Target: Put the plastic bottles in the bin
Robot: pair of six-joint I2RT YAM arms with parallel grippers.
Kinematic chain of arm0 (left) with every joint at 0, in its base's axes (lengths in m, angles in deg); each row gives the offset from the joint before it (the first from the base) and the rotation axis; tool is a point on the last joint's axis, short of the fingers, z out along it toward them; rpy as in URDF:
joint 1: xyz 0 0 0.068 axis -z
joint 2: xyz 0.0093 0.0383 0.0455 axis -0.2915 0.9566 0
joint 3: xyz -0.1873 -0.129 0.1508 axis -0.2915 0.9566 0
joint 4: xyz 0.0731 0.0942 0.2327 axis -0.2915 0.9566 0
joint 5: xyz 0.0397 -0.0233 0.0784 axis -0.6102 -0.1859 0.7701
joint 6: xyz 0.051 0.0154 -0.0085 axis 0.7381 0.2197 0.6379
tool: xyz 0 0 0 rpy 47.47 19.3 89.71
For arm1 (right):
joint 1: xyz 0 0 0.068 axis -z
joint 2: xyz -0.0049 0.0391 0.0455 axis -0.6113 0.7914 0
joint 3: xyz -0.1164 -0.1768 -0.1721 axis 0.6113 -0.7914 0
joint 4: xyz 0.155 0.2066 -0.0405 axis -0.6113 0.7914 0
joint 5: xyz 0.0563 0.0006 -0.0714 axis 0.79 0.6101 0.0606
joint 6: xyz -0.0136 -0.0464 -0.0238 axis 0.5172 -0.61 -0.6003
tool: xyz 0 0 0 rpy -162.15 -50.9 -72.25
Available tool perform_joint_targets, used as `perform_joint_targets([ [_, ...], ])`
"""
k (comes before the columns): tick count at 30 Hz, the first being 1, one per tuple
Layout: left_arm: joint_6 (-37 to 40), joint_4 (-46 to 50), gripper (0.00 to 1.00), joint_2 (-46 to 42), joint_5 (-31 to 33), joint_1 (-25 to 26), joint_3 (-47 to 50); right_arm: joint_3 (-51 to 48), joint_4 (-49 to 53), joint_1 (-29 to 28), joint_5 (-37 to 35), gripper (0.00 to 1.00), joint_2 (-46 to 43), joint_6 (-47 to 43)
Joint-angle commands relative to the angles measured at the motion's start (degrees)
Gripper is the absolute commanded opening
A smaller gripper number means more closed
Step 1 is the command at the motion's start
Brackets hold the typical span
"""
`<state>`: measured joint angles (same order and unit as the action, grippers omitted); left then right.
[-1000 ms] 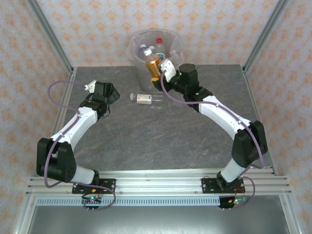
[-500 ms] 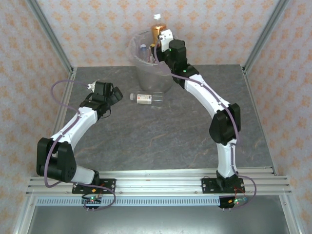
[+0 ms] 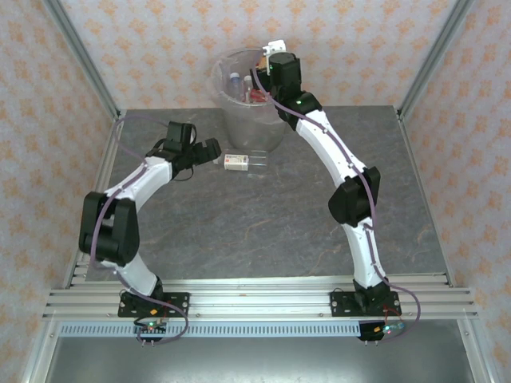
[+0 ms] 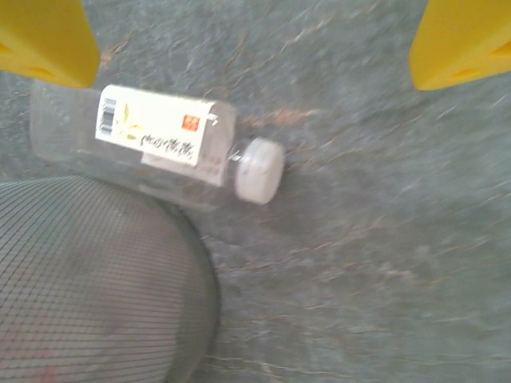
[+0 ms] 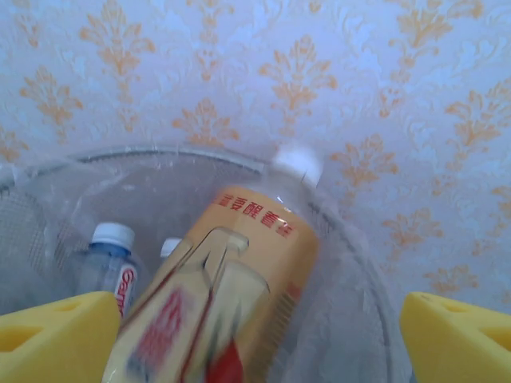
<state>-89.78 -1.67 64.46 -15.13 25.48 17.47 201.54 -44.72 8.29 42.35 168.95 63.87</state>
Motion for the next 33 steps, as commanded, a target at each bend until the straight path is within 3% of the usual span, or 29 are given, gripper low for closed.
perform_joint_targets([
  [1,-0.7,-4.9,1.00,6.3,-7.1,-1.5,-5.5,-1.2,4.6,-0.9,-1.8,0.96,-6.4,0.0],
  [7,-8.8,-12.2,1.00,19.4,-15.9,-2.8,-14.7,-19.4,-3.7,-1.7,0.7,0.99,-17.8,-1.3],
  [13,-14.3,-23.3,1.00,26.3,-20.6,-2.8,-15.7,-41.1,-15.1,-2.1,2.5,0.99,-31.0,-0.6],
  [19,-16.2,-39.0,1.00,21.5,-26.9,-2.1,-1.0,-55.3,-17.0,-2.2,-0.3,0.99,-40.2,0.9],
  [27,-4.7,-33.8,1.00,8.1,-25.6,5.4,15.2,-68.1,-19.0,-2.1,-5.2,0.99,-47.1,1.6],
  [29,3.1,-23.9,1.00,4.9,-19.0,9.7,15.1,-70.0,-19.6,-2.1,-5.8,0.99,-48.2,2.0],
  [31,8.3,-13.1,1.00,3.5,-3.3,13.8,12.6,-71.1,-19.7,-2.0,-6.1,0.99,-49.0,2.4],
  [33,11.2,-8.1,1.00,4.4,6.0,15.8,10.2,-72.0,-20.2,-2.0,-5.9,0.99,-49.6,2.9],
])
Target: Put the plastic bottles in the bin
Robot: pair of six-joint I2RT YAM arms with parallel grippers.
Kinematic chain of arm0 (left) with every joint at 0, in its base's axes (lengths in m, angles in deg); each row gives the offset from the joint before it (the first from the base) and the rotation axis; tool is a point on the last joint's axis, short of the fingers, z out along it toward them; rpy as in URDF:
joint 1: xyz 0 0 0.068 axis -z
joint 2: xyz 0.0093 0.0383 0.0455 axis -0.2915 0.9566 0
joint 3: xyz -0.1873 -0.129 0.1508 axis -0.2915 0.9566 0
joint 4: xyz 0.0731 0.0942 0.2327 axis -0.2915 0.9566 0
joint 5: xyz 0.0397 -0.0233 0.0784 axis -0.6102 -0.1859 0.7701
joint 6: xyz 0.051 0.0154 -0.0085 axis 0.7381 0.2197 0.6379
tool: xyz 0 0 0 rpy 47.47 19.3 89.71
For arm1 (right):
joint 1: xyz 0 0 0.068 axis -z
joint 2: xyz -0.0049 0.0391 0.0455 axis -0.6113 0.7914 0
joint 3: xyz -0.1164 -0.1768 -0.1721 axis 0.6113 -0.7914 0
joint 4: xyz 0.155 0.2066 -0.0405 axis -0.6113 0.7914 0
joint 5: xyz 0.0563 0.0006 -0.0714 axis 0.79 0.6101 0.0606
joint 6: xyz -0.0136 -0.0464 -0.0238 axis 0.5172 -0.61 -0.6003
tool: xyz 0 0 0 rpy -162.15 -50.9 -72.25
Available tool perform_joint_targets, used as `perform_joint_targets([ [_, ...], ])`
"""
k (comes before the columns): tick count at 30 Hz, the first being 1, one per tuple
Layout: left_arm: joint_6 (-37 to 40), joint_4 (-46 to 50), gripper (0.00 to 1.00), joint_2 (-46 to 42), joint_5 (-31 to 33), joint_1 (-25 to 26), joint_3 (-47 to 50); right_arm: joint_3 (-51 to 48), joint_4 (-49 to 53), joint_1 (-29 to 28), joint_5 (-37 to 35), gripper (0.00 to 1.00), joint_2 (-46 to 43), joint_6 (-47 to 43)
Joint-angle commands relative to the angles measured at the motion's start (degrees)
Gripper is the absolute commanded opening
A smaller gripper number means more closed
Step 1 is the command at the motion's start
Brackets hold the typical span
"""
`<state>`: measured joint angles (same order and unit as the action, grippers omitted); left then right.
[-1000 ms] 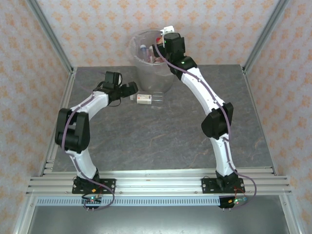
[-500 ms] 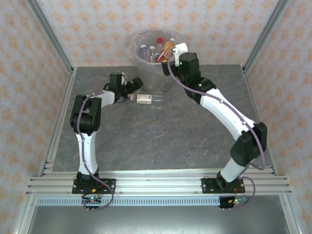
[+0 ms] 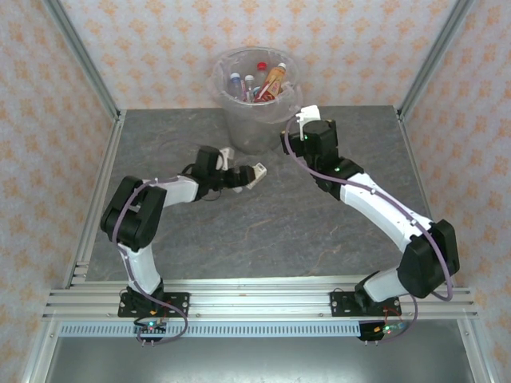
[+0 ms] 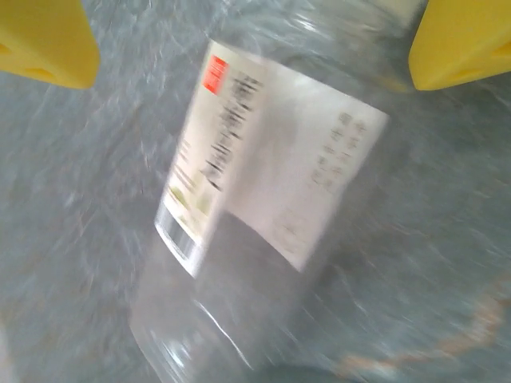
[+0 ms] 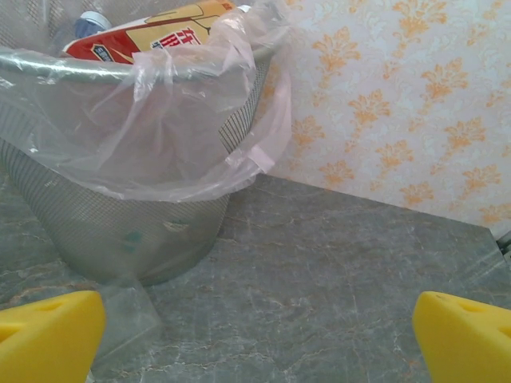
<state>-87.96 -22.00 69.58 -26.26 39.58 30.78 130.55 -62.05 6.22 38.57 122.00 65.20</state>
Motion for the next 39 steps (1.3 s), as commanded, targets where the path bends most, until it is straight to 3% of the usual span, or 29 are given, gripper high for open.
perform_joint_targets([
  [1,10.3,13.7,1.00,0.3,18.7,1.9,-4.6,-1.5,-3.3,0.2,-2.0,0.99,-2.9,1.7],
  [9,16.1,24.9,1.00,10.7,21.7,6.4,-18.5,-4.0,-4.8,0.5,-2.4,0.99,-4.6,1.5],
  [14,17.1,27.0,1.00,13.8,30.9,9.9,-22.4,-5.5,-4.7,0.7,-2.9,0.99,-5.7,1.2],
  [18,17.3,27.9,1.00,15.9,33.1,10.5,-24.5,-6.6,-4.7,0.9,-3.0,0.99,-6.8,1.4],
  [23,18.8,21.9,1.00,10.6,25.9,11.3,-18.4,-7.7,-4.0,1.1,-3.1,0.99,-7.6,1.3],
  [27,22.4,18.3,1.00,2.9,30.1,11.9,-11.1,-8.8,-4.1,1.2,-3.1,0.99,-8.3,1.4],
  [33,32.9,25.2,1.00,1.7,30.3,12.0,-16.0,-9.8,-4.5,1.3,-2.9,0.99,-8.6,1.6],
  [36,27.1,31.3,1.00,4.6,30.7,12.0,-24.5,-10.6,-5.0,1.4,-3.0,0.99,-9.2,1.7],
  [39,13.2,39.7,1.00,9.4,29.8,12.9,-34.5,-11.5,-4.1,2.2,-1.3,0.99,-9.8,3.0],
])
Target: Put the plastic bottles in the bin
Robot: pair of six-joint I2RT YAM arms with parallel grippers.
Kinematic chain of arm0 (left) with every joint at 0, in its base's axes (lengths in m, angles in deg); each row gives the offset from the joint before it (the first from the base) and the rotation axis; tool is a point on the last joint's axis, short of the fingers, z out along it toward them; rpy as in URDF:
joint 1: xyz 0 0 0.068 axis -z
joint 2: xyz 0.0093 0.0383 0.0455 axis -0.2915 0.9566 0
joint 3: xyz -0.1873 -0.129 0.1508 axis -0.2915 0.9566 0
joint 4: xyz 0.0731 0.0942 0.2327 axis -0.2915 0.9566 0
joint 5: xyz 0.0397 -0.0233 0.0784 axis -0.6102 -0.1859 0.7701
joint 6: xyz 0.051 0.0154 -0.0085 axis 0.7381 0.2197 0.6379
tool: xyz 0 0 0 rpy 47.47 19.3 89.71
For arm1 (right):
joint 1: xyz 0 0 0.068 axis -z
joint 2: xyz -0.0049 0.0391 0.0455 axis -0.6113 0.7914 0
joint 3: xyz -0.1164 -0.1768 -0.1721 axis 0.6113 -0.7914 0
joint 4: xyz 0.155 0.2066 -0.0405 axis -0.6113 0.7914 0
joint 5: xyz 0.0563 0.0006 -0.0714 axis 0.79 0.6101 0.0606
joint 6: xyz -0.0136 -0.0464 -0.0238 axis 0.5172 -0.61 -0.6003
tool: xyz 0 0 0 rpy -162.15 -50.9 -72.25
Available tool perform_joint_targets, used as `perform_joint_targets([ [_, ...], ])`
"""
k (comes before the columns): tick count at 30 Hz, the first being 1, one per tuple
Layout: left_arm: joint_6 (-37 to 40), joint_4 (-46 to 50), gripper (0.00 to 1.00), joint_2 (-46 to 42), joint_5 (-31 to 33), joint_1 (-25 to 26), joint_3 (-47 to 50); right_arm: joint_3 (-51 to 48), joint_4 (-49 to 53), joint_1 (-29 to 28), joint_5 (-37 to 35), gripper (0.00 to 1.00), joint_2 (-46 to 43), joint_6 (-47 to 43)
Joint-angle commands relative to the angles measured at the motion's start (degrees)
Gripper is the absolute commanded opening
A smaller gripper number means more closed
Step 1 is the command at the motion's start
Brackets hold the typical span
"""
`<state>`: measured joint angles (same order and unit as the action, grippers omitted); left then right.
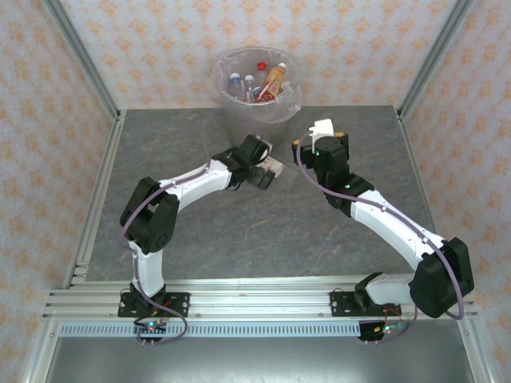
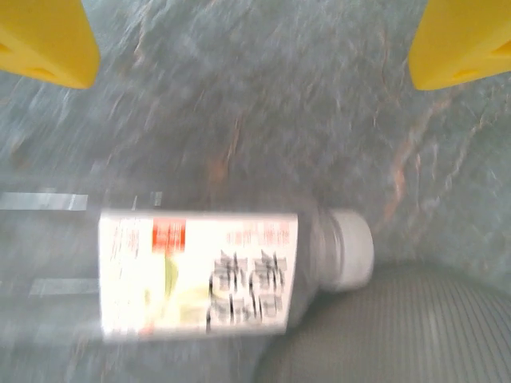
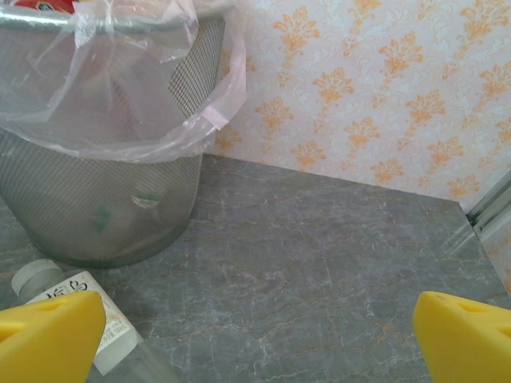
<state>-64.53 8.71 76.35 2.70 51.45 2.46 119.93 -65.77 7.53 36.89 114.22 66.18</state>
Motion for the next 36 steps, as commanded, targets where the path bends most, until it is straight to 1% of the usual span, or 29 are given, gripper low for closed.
perform_joint_targets([
  [1,-14.6,10.1,1.00,3.3,0.4,1.8,-7.7,-1.1,0.6,1.7,2.2,0.99,-1.9,3.2],
  [3,-22.9,10.2,1.00,3.2,2.4,3.1,-8.0,-2.2,1.5,4.1,5.3,0.99,-1.6,7.2],
  [5,-32.6,10.8,1.00,3.8,1.5,3.3,-8.7,-3.8,1.7,7.7,10.9,0.99,-1.2,13.3],
  [7,-39.7,14.4,1.00,5.9,2.3,3.5,-12.0,-5.3,1.0,10.0,14.0,0.99,-1.2,17.0],
  [9,-45.1,18.1,1.00,8.1,3.6,4.0,-16.0,-6.3,1.0,11.2,16.5,0.99,-1.2,18.4],
  [11,-49.3,18.3,1.00,9.2,3.5,4.4,-17.4,-6.1,3.1,12.9,19.7,0.99,0.2,20.9],
  [14,-55.4,16.5,1.00,10.3,4.1,5.0,-17.9,-4.4,6.8,17.5,27.0,0.99,5.0,27.0],
  [16,-58.9,18.0,1.00,12.4,5.8,5.1,-20.7,-4.1,6.6,19.1,29.2,0.99,6.9,29.7],
  [19,-63.1,22.7,1.00,17.4,6.7,5.2,-27.5,-5.4,3.3,19.4,29.6,0.99,6.7,30.8],
  [22,-66.3,27.8,1.00,22.3,6.8,5.3,-34.5,-6.2,2.2,19.4,29.1,0.99,6.3,31.1],
  [27,-71.3,33.9,1.00,28.8,9.4,5.7,-41.9,-7.5,2.0,19.4,29.0,0.99,5.8,30.9],
  [33,-70.7,37.8,1.00,35.6,9.8,5.5,-49.3,-9.1,2.2,19.4,28.3,0.99,3.9,30.2],
  [35,-69.9,38.0,0.99,36.1,9.7,5.6,-49.2,-9.6,2.2,19.4,28.2,0.99,3.2,29.8],
  [36,-69.1,37.8,0.96,35.9,9.8,5.6,-48.5,-9.7,2.3,19.4,28.1,0.99,2.9,29.6],
])
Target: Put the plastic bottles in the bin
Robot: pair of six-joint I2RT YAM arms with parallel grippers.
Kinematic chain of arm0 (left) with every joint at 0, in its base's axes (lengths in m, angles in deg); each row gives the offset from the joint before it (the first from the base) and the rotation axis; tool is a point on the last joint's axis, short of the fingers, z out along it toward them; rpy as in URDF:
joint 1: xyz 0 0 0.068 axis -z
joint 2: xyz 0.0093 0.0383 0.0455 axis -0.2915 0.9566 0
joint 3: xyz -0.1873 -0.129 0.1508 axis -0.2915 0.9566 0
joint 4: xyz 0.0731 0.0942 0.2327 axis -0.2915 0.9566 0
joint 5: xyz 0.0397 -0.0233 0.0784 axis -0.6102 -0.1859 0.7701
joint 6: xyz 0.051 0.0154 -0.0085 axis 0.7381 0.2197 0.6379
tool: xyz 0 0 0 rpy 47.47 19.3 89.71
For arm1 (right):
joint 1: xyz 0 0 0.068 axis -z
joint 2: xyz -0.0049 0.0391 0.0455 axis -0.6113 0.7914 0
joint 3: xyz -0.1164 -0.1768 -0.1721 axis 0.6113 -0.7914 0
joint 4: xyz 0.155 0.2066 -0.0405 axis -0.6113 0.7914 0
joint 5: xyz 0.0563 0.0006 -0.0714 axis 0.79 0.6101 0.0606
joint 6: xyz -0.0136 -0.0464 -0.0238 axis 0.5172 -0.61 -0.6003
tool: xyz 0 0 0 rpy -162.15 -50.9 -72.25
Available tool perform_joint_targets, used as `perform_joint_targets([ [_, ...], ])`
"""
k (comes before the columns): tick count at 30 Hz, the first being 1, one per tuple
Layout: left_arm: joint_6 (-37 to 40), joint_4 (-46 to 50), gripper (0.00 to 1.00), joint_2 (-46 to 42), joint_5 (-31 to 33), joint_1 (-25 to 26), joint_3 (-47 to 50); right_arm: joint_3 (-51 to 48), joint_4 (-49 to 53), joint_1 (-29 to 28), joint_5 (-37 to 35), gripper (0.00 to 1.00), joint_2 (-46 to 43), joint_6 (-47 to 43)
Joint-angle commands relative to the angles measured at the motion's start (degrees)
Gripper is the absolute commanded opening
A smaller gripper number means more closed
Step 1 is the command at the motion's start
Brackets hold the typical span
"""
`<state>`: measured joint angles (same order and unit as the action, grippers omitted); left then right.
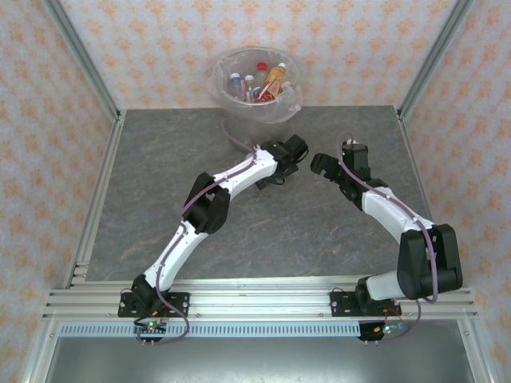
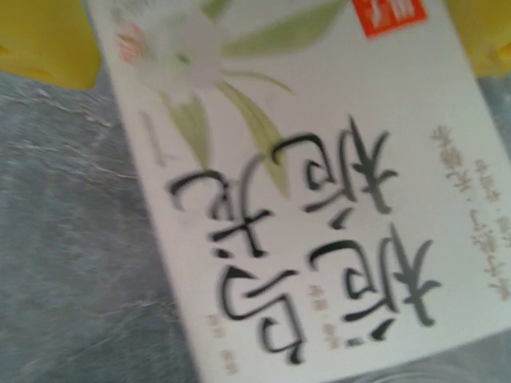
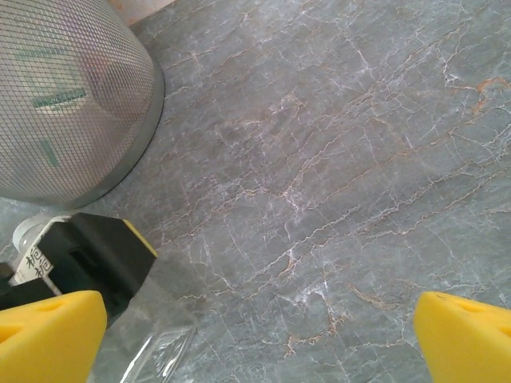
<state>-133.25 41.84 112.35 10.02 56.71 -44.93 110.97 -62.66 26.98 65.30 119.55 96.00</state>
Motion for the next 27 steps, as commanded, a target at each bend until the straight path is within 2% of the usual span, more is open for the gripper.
perform_joint_targets([
  [1,0.6,4.0,0.92,-0.6,2.6,0.3,-0.2,-0.9,-0.7,0.0,-0.3,0.99,-2.6,-0.3],
  [5,6.5,-0.6,0.68,-4.0,2.4,0.3,5.4,-1.3,-0.9,0.0,-0.5,0.99,-3.3,-0.5],
  [9,13.3,-2.6,0.60,-9.0,3.1,0.4,10.7,-1.5,-0.9,0.0,-1.6,0.99,-4.1,-1.0],
  [15,22.2,-12.6,0.58,-25.6,0.3,1.5,30.1,-2.9,-1.0,0.0,-4.7,0.99,-6.5,-3.0],
  [18,24.6,-13.5,0.54,-32.9,-0.1,3.5,36.3,-3.6,-1.8,0.0,-6.6,0.99,-7.4,-3.8],
  [23,29.1,-12.6,0.56,-42.5,8.4,6.4,39.6,-4.7,-4.2,0.0,-9.6,0.99,-8.5,-3.1],
  [27,35.5,-12.1,0.56,-44.6,17.4,6.3,34.5,-5.7,-6.3,0.0,-10.5,0.99,-9.4,-1.9],
])
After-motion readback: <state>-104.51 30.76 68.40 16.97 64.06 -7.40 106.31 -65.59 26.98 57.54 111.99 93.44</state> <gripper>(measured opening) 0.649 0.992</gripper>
